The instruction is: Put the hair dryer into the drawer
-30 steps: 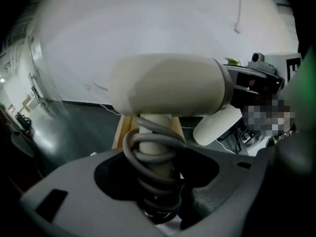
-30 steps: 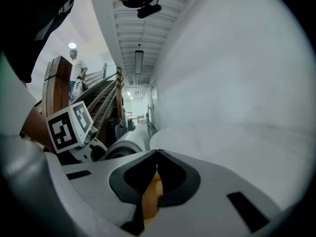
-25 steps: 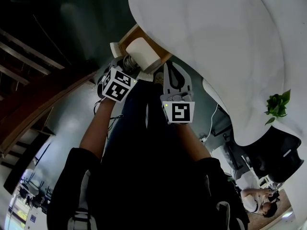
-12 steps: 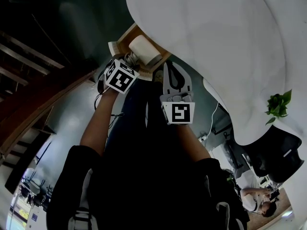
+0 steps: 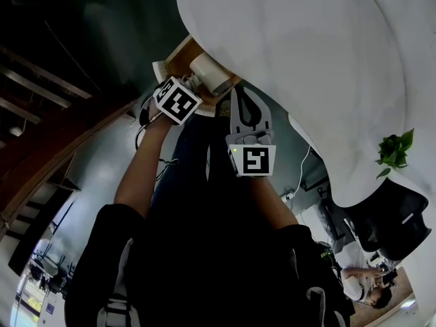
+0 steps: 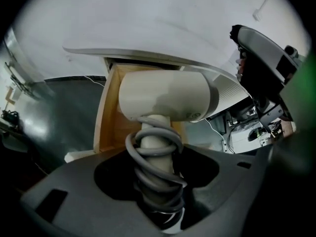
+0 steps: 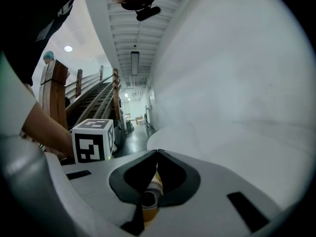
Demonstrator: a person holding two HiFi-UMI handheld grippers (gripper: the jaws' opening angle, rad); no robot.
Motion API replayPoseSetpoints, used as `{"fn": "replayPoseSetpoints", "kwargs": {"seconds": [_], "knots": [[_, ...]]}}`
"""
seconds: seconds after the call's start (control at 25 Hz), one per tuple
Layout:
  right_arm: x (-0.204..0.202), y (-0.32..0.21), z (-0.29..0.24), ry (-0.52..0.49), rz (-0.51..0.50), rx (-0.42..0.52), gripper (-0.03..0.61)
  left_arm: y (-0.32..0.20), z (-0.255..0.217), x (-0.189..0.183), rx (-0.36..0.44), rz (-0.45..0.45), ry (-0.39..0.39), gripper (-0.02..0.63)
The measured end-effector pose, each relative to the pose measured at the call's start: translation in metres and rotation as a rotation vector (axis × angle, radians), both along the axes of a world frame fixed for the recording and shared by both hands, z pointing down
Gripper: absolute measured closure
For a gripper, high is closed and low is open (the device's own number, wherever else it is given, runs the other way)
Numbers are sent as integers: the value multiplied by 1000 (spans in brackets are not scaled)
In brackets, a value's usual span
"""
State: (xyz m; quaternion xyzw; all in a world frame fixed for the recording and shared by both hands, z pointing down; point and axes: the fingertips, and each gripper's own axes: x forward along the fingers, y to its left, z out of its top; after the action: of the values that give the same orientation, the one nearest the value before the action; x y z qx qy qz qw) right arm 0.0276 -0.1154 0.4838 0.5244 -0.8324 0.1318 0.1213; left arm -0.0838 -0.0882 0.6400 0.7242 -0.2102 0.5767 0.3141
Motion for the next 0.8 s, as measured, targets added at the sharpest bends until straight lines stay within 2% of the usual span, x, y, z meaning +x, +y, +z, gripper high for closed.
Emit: {"fn": "replayPoseSetpoints", "kwargs": {"seconds": [0.32,0.52,0.8], "knots": [[5,-8,-2,-17,22,3,555,-7,2,5,-60,-3,-6,373],[10,-9,2,4,10,-27,555,-6,6,11,-112,22,-27,371],[12,-14,3,4,18,-30,555,-26,3,24,-105,46,-16,371]]}}
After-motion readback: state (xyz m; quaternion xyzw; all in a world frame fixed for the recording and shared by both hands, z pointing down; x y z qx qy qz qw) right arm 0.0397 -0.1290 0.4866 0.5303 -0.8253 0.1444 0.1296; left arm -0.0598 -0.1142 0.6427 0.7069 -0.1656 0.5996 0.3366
